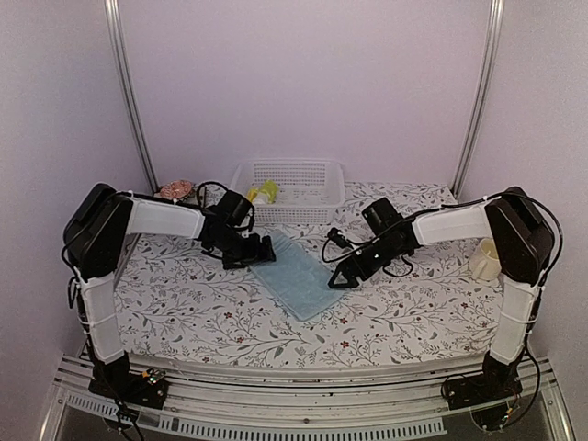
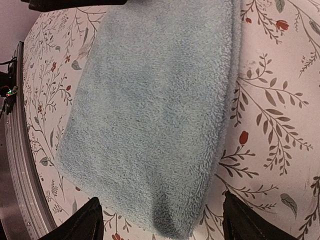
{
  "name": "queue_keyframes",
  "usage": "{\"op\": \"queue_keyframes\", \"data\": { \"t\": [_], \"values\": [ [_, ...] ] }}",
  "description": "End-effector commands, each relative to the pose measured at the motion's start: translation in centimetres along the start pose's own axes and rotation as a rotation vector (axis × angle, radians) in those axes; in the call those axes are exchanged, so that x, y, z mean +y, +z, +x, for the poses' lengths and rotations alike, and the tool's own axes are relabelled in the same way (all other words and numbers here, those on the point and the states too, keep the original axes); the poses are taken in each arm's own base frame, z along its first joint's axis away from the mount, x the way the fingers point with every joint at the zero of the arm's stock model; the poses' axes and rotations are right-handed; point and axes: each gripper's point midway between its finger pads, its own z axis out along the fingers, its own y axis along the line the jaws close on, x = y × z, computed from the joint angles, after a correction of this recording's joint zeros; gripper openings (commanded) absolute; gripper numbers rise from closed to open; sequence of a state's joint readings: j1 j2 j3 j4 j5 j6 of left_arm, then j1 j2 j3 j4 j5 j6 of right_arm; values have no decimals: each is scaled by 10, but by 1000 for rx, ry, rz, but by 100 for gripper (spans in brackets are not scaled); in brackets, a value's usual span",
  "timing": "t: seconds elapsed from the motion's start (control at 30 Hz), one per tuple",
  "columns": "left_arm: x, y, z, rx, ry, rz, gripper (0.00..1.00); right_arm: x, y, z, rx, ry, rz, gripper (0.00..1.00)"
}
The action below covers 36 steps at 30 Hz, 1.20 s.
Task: Roll the towels
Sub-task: Rotate the towel at the center of the board.
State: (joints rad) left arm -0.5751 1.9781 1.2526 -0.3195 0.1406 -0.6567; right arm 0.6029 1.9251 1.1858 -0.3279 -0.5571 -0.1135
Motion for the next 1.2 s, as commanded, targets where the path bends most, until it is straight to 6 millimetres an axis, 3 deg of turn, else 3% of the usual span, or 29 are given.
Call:
{"op": "queue_keyframes", "data": {
  "t": [0.0, 0.13, 0.2, 0.43, 0.73, 0.83, 0.97, 1.07, 1.17],
  "values": [
    [8, 29, 4, 26, 56, -54, 97, 15, 8, 3, -1, -28, -74, 82],
    [-6, 44, -6, 17, 96, -22, 97, 21, 8, 16, 22, -29, -104, 82],
    [-16, 51, -9, 12, 130, -1, 97, 33, 5, 20, 19, -42, -158, 82],
    [-50, 77, -6, 22, 244, 63, 97, 57, 5, 35, 43, -89, -235, 82],
    [-68, 80, -37, -86, 321, 57, 97, 33, -7, 28, 32, -134, -48, 85],
    [-69, 67, -49, -122, 347, 31, 97, 15, -16, 25, 11, -140, 57, 89],
    [-75, 35, -58, -180, 395, 29, 97, -3, -40, 11, -72, -181, 174, 100],
    [-80, 3, -64, -225, 458, 33, 97, -17, -72, -14, -148, -242, 354, 99],
    [-84, -30, -63, -268, 554, 39, 97, -15, -120, -46, -298, -303, 508, 99]
  ]
}}
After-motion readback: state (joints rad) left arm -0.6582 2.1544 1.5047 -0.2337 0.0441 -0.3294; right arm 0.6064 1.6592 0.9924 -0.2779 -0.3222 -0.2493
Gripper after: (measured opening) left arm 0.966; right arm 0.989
